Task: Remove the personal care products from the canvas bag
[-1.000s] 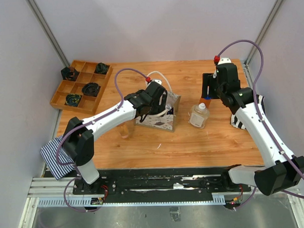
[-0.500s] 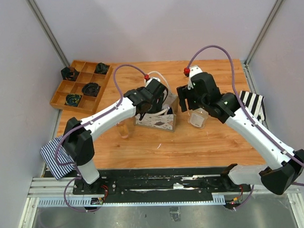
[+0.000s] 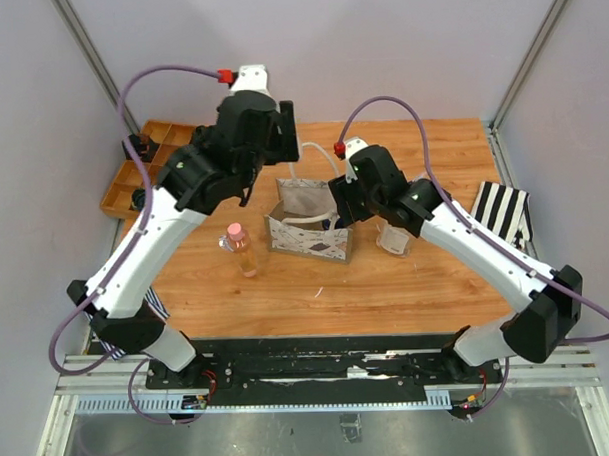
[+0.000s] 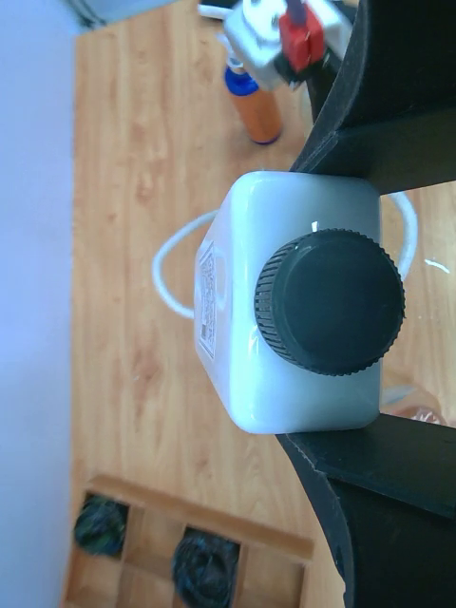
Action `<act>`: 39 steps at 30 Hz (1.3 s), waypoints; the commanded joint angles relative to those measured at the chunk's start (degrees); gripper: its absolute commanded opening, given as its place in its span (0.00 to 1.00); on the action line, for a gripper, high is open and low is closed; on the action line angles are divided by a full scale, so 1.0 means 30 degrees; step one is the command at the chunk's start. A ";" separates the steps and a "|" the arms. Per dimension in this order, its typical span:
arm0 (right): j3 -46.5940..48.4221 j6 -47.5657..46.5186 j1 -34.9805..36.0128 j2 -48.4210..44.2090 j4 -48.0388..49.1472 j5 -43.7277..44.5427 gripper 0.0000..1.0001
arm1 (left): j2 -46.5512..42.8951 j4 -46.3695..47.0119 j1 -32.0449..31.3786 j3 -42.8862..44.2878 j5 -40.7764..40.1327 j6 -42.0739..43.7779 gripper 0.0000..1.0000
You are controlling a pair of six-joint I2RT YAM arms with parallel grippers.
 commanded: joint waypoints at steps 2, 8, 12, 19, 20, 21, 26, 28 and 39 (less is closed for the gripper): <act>0.1292 -0.0037 0.0360 0.1142 0.2089 -0.1351 0.59 | -0.1775 0.0135 -0.0114 0.2255 -0.2898 0.0935 0.36; 0.3006 0.0218 0.0376 0.2922 0.2638 -0.1478 0.59 | -0.2604 0.0220 -0.0114 0.0865 -0.3849 0.1119 0.37; 0.3088 0.0548 0.0390 0.3124 0.2776 -0.1383 0.58 | -0.3509 0.0807 -0.0085 -0.0980 -0.4348 0.1100 0.37; 0.3638 0.0366 0.0780 0.4331 0.1342 -0.1920 0.58 | -0.5107 0.1631 0.0889 -0.4525 -0.3368 0.0468 0.39; 0.3593 0.0332 0.0912 0.4509 0.1083 -0.1779 0.57 | -0.5395 0.1871 0.1070 -0.5046 -0.2975 0.0386 0.39; 0.3551 0.0302 0.1071 0.4656 0.0871 -0.1648 0.57 | -0.5665 0.2048 0.1173 -0.5518 -0.2750 0.0346 0.39; 0.2597 0.0408 0.1679 0.4837 0.0499 -0.0815 0.59 | -0.6400 0.2204 0.1373 -0.6493 -0.2405 0.0190 0.40; 0.2272 0.0535 0.1842 0.4793 0.0514 -0.0689 0.62 | -0.6511 0.2064 0.1406 -0.6662 -0.2372 0.0188 0.40; 0.0839 0.0657 0.2404 0.4798 0.0080 0.2376 0.70 | -0.7333 0.2269 0.1642 -0.8553 -0.2078 0.0012 0.41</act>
